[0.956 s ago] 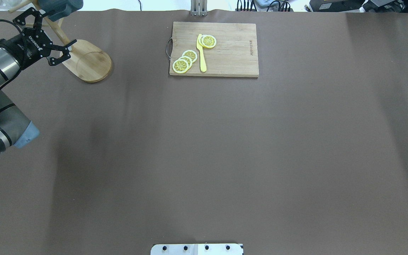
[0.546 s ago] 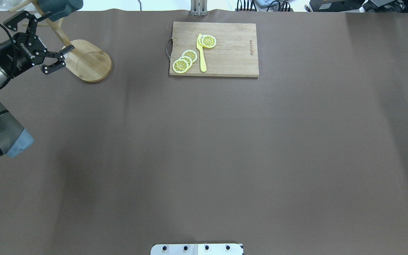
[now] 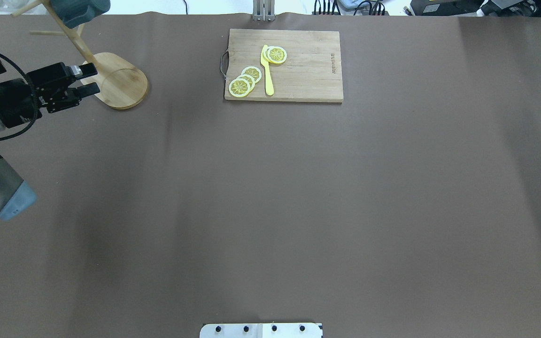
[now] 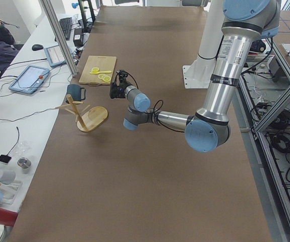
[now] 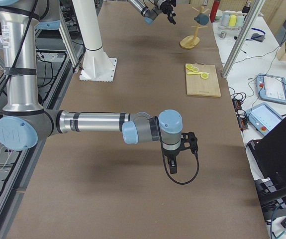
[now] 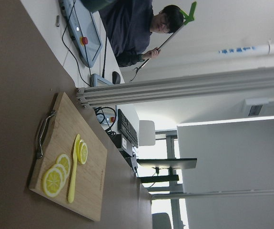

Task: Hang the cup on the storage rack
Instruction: 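Open the left gripper and pull it back from the hanging mug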

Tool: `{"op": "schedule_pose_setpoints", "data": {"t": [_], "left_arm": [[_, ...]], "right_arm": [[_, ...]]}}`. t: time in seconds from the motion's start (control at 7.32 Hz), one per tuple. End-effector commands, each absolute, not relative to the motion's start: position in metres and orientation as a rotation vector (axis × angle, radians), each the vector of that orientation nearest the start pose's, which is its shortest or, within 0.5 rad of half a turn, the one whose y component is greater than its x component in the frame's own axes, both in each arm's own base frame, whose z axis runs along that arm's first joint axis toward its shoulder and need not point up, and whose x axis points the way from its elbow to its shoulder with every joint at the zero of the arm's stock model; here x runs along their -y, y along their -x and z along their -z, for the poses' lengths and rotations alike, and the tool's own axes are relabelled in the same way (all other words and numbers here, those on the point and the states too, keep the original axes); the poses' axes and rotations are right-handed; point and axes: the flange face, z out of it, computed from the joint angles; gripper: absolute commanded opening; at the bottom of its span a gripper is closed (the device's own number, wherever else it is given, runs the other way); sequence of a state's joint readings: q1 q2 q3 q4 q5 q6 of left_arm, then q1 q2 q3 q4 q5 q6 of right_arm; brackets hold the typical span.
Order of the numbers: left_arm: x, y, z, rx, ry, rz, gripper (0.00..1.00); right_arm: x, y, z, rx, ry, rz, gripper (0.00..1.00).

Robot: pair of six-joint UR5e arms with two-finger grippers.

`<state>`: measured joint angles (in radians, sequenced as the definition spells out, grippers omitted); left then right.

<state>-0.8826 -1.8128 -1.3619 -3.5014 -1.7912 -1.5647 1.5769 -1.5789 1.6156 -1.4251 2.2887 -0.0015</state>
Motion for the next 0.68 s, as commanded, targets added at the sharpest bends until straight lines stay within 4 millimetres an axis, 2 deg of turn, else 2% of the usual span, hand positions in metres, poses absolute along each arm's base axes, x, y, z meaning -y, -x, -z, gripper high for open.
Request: {"op": "schedule_pose_setpoints", "data": {"t": [0.0, 0.14, 0.27, 0.55], "left_arm": [[0.49, -0.26, -0.462, -1.504, -1.015, 0.073, 0.99], [0.488, -0.248, -0.486, -1.261, -1.196, -0.135, 0.99], [0.484, -0.242, -0.505, -1.091, -1.263, -0.273, 0.99], [0.51, -0.193, -0.528, -0.775, -1.266, -0.385, 0.99]], "right_arm": [[0.5, -0.071, -0.63, 0.715, -0.176, 0.061, 1.0], [0.5, -0.071, -0.63, 0.715, -0.174, 0.06, 1.0], [0.5, -0.071, -0.63, 0.715, -0.174, 0.06, 1.0], [0.498, -0.071, -0.633, 0.715, -0.17, 0.058, 1.0]]}}
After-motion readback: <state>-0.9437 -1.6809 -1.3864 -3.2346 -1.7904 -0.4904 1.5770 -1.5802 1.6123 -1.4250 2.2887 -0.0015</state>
